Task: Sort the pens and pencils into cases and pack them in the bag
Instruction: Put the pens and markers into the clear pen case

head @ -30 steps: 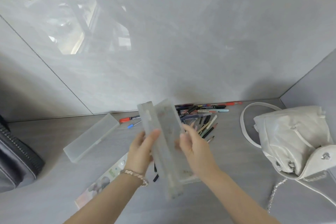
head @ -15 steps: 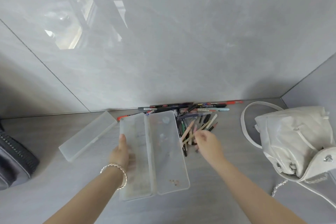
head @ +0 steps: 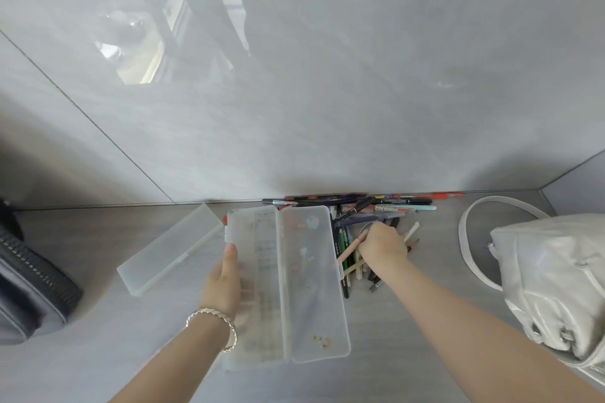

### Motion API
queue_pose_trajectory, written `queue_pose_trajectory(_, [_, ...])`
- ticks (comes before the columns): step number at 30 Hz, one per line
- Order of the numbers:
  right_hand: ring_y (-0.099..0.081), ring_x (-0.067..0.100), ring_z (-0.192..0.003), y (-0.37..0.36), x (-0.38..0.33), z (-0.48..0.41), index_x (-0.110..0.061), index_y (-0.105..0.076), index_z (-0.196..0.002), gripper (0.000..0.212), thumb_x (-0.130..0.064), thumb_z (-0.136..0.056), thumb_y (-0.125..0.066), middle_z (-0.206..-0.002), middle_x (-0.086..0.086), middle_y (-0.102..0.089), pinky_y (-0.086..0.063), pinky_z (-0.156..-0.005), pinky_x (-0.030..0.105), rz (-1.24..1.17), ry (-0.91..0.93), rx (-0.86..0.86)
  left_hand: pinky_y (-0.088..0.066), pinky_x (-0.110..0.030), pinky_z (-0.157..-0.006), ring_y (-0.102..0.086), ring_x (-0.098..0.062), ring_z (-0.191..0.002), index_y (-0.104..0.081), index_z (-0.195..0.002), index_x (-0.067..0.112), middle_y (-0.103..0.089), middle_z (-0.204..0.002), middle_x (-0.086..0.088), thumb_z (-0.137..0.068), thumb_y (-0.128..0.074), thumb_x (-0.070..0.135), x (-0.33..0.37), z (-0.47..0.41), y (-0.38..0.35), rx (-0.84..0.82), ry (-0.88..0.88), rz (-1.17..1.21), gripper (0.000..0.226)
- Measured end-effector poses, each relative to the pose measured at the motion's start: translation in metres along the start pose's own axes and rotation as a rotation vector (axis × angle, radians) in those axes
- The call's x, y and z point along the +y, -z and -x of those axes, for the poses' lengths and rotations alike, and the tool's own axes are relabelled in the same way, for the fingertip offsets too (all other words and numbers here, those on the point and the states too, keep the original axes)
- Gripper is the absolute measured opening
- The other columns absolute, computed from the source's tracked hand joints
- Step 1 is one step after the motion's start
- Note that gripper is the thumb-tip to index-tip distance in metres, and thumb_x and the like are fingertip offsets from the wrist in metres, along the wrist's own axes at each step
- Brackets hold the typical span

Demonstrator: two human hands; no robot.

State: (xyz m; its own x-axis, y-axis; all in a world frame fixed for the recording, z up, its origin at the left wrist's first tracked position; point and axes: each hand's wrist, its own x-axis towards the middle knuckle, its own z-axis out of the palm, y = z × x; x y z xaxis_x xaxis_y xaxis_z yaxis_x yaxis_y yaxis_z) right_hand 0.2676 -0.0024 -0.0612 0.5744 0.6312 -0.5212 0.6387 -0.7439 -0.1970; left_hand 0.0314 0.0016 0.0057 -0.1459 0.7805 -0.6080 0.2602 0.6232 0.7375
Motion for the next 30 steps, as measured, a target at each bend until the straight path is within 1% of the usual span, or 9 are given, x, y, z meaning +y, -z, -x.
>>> queue_pose_trajectory(6, [-0.060, 0.015, -0.058, 0.004, 0.004, 0.008, -0.016, -0.058, -0.075, 0.016, -0.013, -0.089, -0.052, -0.069, -0.001, -0.063, -0.031, -0.041, 0.019, -0.054, 0.023, 0.023, -0.044, -0.035, -0.070, -0.059, -0.030, -0.076, -0.060, -0.080, 0.011, -0.063, -0.076, -0.013, -0.094, -0.030, 0.053, -0.005, 0.004, -0.003, -0.009, 0.040, 0.002, 0.053])
queue_pose_trajectory(9, [-0.053, 0.007, -0.042, 0.004, 0.014, 0.008, -0.013, -0.063, -0.088, 0.017, -0.018, -0.092, -0.047, -0.055, -0.002, -0.059, -0.030, -0.040, 0.019, -0.184, 0.054, 0.017, -0.043, -0.035, -0.071, -0.057, -0.026, -0.068, -0.057, -0.079, 0.013, -0.061, -0.072, -0.011, -0.094, -0.030, 0.052, -0.006, 0.005, -0.002, 0.002, 0.058, 0.004, 0.049])
queue_pose_trajectory(13, [-0.050, 0.010, -0.042, 0.004, 0.015, 0.012, -0.009, -0.060, -0.067, 0.038, -0.029, -0.095, -0.043, -0.048, 0.000, -0.055, -0.031, -0.041, 0.020, -0.278, 0.066, -0.019, -0.041, -0.032, -0.066, -0.056, -0.026, -0.069, -0.057, -0.085, 0.013, -0.062, -0.073, -0.012, -0.094, -0.029, 0.053, -0.008, 0.004, 0.001, 0.004, 0.078, 0.002, 0.050])
queue_pose_trajectory(16, [-0.055, 0.014, -0.042, 0.003, 0.007, 0.012, -0.006, -0.063, -0.068, 0.047, -0.043, -0.092, -0.046, -0.059, 0.008, -0.064, -0.037, -0.044, 0.021, -0.325, 0.012, -0.018, -0.041, -0.031, -0.063, -0.056, -0.027, -0.067, -0.056, -0.087, 0.012, -0.061, -0.072, -0.013, -0.094, -0.029, 0.052, -0.009, 0.004, 0.004, 0.015, 0.085, 0.011, 0.049])
queue_pose_trajectory(19, [-0.055, 0.017, -0.044, 0.002, 0.000, 0.009, -0.004, -0.066, -0.084, 0.037, -0.038, -0.088, -0.051, -0.076, 0.011, -0.065, -0.036, -0.043, 0.022, -0.386, -0.081, -0.055, -0.038, -0.029, -0.056, -0.056, -0.026, -0.066, -0.055, -0.096, 0.008, -0.061, -0.073, -0.014, -0.094, -0.028, 0.052, -0.009, 0.004, 0.008, 0.024, 0.096, 0.012, 0.052])
queue_pose_trajectory(21, [-0.052, 0.017, -0.047, 0.007, -0.002, 0.007, -0.002, -0.066, -0.085, 0.035, -0.033, -0.087, -0.050, -0.068, 0.007, -0.061, -0.038, -0.045, 0.023, -0.442, -0.116, -0.101, -0.036, -0.029, -0.053, -0.056, -0.026, -0.064, -0.055, -0.098, 0.006, -0.060, -0.073, -0.014, -0.095, -0.028, 0.051, -0.009, 0.003, 0.010, 0.026, 0.090, 0.012, 0.053])
queue_pose_trajectory(26, [-0.047, 0.013, -0.068, 0.038, 0.004, 0.015, -0.005, -0.054, -0.049, 0.057, -0.032, -0.095, -0.034, -0.059, 0.005, -0.050, -0.040, -0.076, 0.027, -0.565, -0.090, -0.157, -0.038, -0.030, -0.054, -0.056, -0.026, -0.063, -0.055, -0.097, 0.004, -0.060, -0.071, -0.015, -0.095, -0.028, 0.050, -0.010, 0.001, 0.014, 0.044, 0.067, 0.035, 0.053])
queue_pose_trajectory(28, [-0.047, 0.012, -0.057, 0.045, 0.013, 0.014, -0.005, -0.052, -0.066, 0.038, -0.027, -0.094, -0.039, -0.056, 0.005, -0.049, -0.044, -0.056, 0.024, -0.702, -0.121, -0.184, -0.038, -0.029, -0.053, -0.056, -0.026, -0.063, -0.055, -0.098, 0.004, -0.059, -0.071, -0.014, -0.096, -0.028, 0.050, -0.011, 0.001, 0.013, 0.042, 0.079, 0.041, 0.053])
queue_pose_trajectory(30, [-0.038, 0.012, -0.046, 0.046, 0.018, 0.013, -0.007, -0.045, -0.084, 0.010, -0.012, -0.091, -0.041, -0.056, 0.005, -0.043, -0.033, -0.035, 0.018, -0.838, -0.164, -0.180, -0.039, -0.029, -0.054, -0.057, -0.026, -0.064, -0.055, -0.100, 0.004, -0.060, -0.071, -0.015, -0.096, -0.028, 0.049, -0.012, 0.002, 0.010, 0.034, 0.078, 0.035, 0.053])
